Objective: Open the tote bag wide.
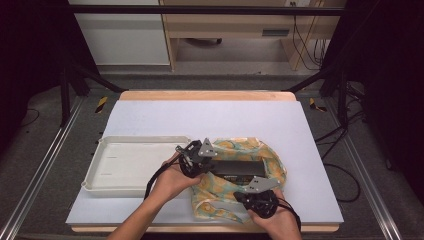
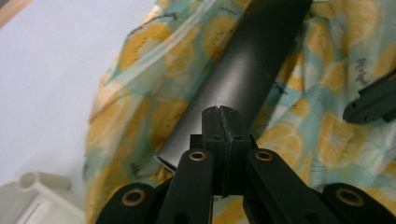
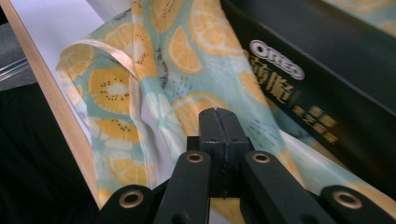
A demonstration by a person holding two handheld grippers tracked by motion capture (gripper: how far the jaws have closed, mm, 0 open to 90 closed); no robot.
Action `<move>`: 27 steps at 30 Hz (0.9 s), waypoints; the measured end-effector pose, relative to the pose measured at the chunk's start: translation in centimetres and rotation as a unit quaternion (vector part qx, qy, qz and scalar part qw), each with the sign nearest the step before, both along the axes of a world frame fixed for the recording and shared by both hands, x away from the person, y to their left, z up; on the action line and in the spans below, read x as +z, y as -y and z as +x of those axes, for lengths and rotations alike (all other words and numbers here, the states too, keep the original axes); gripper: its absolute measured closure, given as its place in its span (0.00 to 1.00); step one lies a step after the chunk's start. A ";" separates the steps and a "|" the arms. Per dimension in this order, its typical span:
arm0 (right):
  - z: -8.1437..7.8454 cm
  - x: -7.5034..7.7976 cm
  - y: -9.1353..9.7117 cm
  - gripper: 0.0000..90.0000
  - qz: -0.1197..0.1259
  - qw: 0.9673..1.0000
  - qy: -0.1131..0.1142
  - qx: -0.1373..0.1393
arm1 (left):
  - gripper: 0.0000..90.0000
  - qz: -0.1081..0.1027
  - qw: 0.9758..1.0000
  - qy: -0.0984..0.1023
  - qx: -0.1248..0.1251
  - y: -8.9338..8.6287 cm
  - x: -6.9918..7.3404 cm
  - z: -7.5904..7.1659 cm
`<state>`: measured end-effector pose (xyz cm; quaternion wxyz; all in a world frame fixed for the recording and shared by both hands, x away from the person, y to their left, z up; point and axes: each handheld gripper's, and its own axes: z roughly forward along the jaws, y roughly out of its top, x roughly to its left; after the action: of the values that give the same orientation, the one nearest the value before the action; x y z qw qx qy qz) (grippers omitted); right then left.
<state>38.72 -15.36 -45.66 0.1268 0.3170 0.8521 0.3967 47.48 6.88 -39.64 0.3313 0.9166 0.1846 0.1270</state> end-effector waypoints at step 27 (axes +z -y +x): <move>1.9 -0.1 7.9 1.00 -0.021 0.994 0.005 -0.111 | 1.00 0.028 0.999 -0.026 0.007 -1.9 -4.6 -2.6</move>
<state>40.57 -23.26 -45.78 0.1812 0.4051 0.8188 0.3641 44.87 8.78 -44.21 0.3000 0.9271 0.1955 0.1109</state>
